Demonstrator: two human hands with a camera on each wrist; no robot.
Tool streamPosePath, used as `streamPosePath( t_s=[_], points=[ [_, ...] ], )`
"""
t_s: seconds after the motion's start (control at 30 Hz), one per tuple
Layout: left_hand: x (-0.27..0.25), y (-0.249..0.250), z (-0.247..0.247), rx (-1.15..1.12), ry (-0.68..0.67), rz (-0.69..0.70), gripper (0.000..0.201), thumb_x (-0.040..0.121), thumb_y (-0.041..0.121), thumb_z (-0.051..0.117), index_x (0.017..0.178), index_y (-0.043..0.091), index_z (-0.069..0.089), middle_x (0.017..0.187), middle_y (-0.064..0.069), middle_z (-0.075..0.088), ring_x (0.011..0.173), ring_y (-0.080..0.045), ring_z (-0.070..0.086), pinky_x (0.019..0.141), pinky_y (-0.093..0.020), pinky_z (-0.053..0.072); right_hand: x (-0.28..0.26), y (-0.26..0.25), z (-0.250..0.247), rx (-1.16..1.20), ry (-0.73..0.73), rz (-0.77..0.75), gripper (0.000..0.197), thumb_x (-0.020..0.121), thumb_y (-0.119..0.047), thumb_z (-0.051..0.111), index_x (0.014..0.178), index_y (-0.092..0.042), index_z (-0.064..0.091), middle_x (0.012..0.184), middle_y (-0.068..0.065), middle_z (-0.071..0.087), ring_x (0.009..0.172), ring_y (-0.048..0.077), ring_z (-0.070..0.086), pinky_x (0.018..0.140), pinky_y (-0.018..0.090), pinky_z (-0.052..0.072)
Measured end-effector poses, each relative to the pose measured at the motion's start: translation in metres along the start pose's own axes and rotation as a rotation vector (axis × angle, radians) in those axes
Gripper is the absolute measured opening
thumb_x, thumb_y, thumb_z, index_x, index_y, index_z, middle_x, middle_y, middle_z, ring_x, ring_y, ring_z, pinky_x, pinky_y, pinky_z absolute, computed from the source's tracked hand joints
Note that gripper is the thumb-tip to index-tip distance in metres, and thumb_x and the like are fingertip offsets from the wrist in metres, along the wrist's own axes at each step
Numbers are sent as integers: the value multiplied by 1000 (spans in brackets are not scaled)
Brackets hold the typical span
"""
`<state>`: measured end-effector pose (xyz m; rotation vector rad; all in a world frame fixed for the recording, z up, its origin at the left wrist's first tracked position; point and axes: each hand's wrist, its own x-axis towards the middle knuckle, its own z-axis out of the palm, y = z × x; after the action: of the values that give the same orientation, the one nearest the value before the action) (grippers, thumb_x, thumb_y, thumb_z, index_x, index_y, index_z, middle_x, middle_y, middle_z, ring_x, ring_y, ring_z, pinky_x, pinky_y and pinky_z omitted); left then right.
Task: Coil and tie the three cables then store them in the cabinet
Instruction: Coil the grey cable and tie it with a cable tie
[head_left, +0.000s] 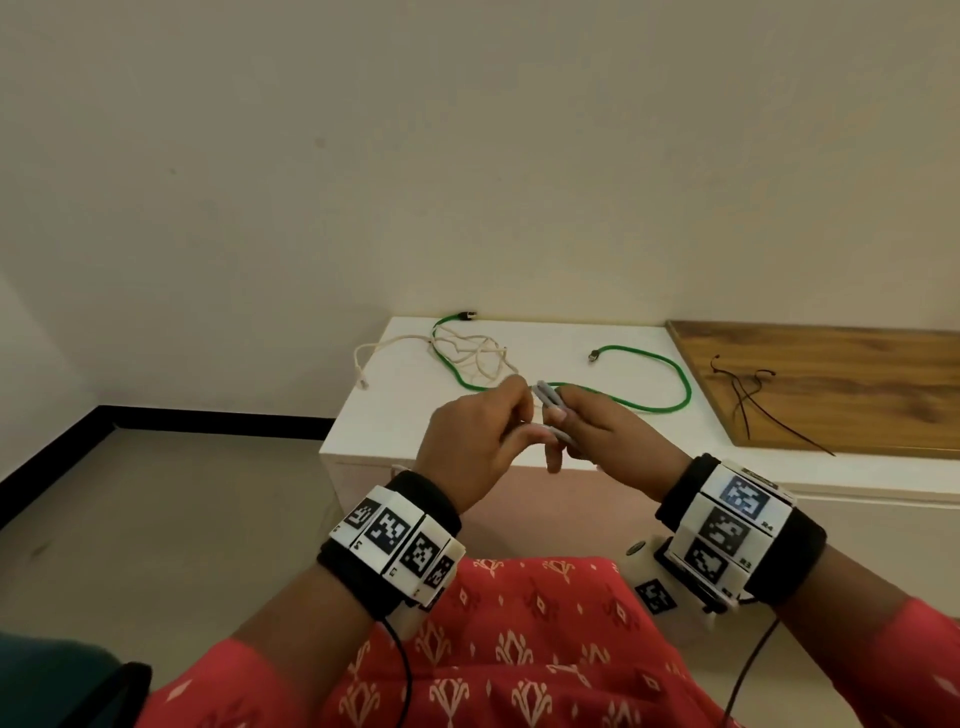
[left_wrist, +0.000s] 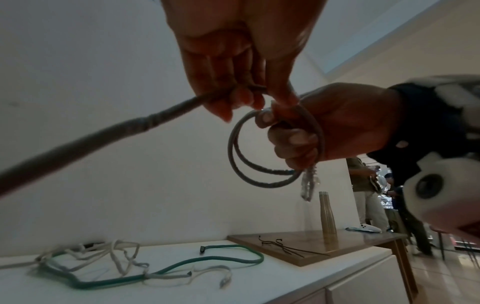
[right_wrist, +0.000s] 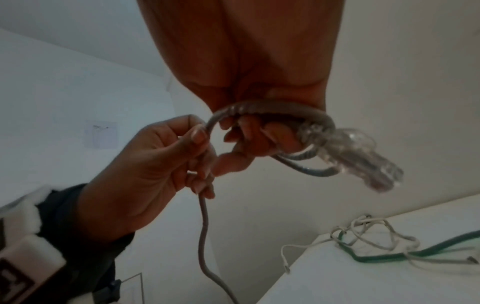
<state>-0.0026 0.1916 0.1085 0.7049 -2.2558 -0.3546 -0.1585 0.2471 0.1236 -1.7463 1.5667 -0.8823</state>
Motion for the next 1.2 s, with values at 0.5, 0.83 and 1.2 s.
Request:
streamPosePath(
  t_s=[0.5, 0.83, 1.2],
  points=[
    [6, -34, 0, -503, 0, -286, 21, 89, 14, 54, 69, 19, 53, 53, 2, 46, 47, -3, 41, 48, -24, 42, 0, -6, -28, 953, -128, 216, 31, 86, -36, 39, 61, -18, 42, 37, -10, 28, 33, 5, 22, 37, 19, 20],
    [-27, -85, 8, -341, -187, -347, 27, 95, 17, 42, 79, 33, 57, 56, 6, 46, 52, -2, 45, 58, -21, 39, 1, -6, -50, 1235, -67, 232, 29, 82, -31, 43, 57, -19, 45, 34, -6, 23, 41, 9, 9, 34, 18, 24],
    [-15, -73, 14, 221, -302, -437, 22, 96, 22, 40, 99, 13, 60, 96, -7, 67, 93, -26, 60, 77, -33, 42, 3, -8, -55, 1324, 89, 153, 29, 82, -29, 40, 56, -18, 49, 36, -8, 33, 46, 9, 11, 34, 17, 31]
  ],
)
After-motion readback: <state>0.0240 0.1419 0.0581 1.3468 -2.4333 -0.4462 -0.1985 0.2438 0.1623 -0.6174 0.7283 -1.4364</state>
